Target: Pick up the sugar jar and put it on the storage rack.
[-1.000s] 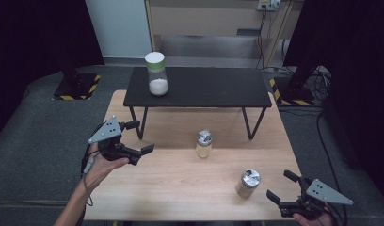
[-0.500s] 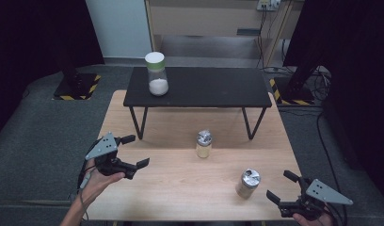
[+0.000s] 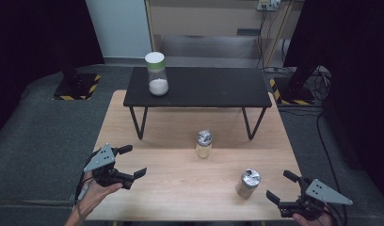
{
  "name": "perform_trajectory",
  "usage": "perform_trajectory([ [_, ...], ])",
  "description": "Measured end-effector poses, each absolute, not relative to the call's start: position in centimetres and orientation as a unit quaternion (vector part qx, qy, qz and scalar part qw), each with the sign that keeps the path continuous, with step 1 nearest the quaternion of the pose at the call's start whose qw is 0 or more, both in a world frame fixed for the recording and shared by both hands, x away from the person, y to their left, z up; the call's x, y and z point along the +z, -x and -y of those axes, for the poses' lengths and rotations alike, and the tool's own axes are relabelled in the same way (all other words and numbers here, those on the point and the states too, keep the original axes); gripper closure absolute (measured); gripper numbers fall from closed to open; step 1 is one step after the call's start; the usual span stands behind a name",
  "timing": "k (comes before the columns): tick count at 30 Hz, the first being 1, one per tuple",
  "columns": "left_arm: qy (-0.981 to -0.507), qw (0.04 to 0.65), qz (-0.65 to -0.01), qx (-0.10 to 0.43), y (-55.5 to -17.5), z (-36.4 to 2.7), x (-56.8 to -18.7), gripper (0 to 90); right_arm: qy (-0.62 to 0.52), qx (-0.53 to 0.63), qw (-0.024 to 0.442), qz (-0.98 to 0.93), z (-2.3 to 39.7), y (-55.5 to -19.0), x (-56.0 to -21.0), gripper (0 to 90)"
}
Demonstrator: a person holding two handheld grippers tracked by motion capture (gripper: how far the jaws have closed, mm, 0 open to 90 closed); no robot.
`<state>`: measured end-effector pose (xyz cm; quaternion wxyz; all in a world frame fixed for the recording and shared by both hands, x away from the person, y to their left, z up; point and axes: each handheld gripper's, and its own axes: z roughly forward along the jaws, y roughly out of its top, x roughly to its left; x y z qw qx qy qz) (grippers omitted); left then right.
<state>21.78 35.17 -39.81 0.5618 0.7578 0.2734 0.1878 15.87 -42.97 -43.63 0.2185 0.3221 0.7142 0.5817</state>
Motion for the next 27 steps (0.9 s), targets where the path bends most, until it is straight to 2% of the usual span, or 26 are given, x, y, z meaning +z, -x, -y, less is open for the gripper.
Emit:
perform_trajectory([
  [27, -0.747, 0.562, -0.306, 0.182, -18.4, -36.7, -43.0, 2.2, -0.321, 0.583, 0.218, -0.714, 43.0, -15.9, -43.7, 2.1],
])
